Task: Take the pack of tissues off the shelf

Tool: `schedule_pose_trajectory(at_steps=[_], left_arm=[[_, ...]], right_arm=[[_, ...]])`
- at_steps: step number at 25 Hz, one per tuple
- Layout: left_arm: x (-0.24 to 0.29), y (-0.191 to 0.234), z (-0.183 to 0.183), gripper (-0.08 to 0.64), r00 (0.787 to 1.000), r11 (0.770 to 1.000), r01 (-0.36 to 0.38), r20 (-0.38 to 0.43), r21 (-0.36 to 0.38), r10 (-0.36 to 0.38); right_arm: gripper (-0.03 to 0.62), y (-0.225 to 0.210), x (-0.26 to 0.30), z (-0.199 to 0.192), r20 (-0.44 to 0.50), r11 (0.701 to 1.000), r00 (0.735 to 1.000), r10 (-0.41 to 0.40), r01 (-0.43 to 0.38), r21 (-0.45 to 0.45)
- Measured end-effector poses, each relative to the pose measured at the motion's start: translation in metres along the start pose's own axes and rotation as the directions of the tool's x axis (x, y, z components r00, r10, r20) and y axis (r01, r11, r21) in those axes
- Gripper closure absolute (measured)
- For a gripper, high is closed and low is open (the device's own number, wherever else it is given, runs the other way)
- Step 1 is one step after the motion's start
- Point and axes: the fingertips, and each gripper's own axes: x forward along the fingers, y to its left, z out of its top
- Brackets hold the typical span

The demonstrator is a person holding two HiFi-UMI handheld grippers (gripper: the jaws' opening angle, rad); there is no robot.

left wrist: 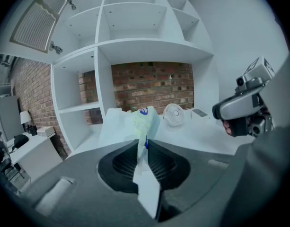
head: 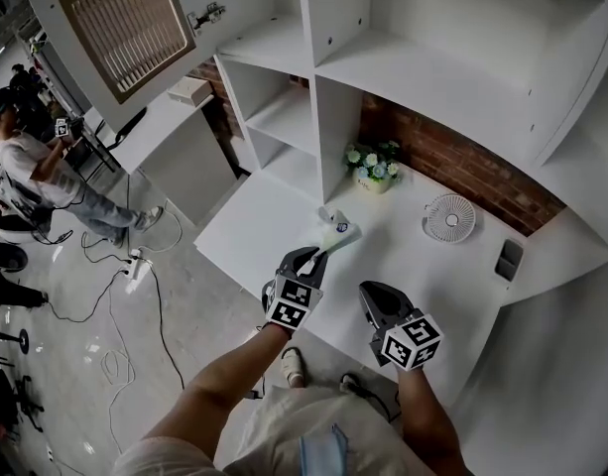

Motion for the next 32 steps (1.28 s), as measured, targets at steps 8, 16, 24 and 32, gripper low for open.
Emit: schedule_pose_trajectory(at_steps=[8, 16, 24, 32], left_arm=[[0.017, -0.044, -0.042, 0.514, 0.998, 1.000, 0.006, -0.059, -0.021, -0.007], [0.032, -0.069, -0.074, 0.514, 0.994, 1.000, 0.010, -0.108, -0.022, -0.012], [0.042, -0.083, -0.085, 0.514, 0.992, 1.000, 0.029, -0.126, 0.001, -0.029], [0.048, -0.103, -0.097, 0.514, 0.986, 0.997, 0.066, -0.153, 0.035, -0.060]], right_arm=[[0.574, -0.011, -0.015, -0.026, -0.036, 0.999, 0.999, -0.009, 0.010, 0.032], [0.574, -0.024, -0.023, -0.049, -0.062, 0.998, 0.998, -0.017, 0.021, 0.065], [0.574, -0.036, -0.022, -0.062, -0.083, 0.997, 0.996, -0.024, 0.030, 0.076], [0.574, -0.046, -0.026, -0.070, -0.093, 0.995, 0.995, -0.035, 0.044, 0.089]])
